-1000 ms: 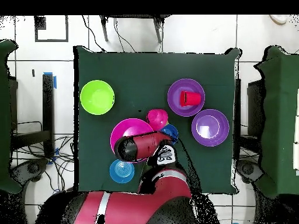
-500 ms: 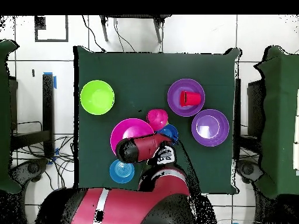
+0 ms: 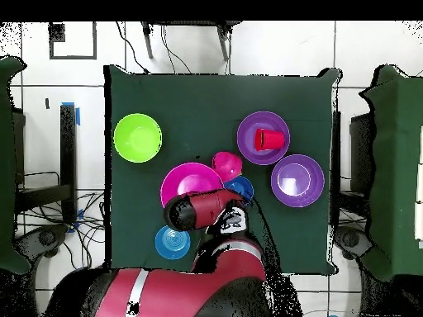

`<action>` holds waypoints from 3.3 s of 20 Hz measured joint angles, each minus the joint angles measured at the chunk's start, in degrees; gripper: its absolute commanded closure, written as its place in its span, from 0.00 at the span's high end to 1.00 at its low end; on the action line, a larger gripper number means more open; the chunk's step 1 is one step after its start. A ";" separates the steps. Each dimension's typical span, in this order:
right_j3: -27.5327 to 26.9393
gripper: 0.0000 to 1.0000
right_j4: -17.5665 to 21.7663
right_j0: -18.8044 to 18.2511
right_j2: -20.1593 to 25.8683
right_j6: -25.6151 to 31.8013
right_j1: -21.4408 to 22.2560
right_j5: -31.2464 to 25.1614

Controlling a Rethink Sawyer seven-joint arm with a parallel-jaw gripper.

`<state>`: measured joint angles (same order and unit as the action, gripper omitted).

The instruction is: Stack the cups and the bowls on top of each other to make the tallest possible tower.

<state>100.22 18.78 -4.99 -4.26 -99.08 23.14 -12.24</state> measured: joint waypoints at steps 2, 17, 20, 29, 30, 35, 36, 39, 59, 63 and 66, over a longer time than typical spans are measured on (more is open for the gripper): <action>0.02 1.00 0.01 0.07 -0.21 0.00 -0.09 0.68; -0.09 1.00 0.01 1.47 -1.45 0.00 -0.32 1.46; -0.21 1.00 0.00 1.70 -1.62 0.00 -0.39 1.44; -0.44 1.00 0.02 2.57 -2.23 0.00 -0.48 1.42; -0.44 1.00 0.01 2.47 -2.16 0.00 -0.40 1.23; -0.44 1.00 0.01 1.21 -1.45 0.00 -0.06 0.69; -0.45 1.00 0.01 1.00 -1.38 0.00 0.01 0.69; -0.45 1.00 0.01 0.50 -1.33 0.00 0.47 0.17; -5.64 1.00 0.84 1.95 -1.88 0.00 6.08 -18.02; -6.60 1.00 1.56 1.95 -1.87 0.00 6.60 -18.30; -6.94 1.00 2.38 1.95 -1.88 0.00 7.13 -18.30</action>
<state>93.29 21.16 -3.04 -6.14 -99.08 30.28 -30.55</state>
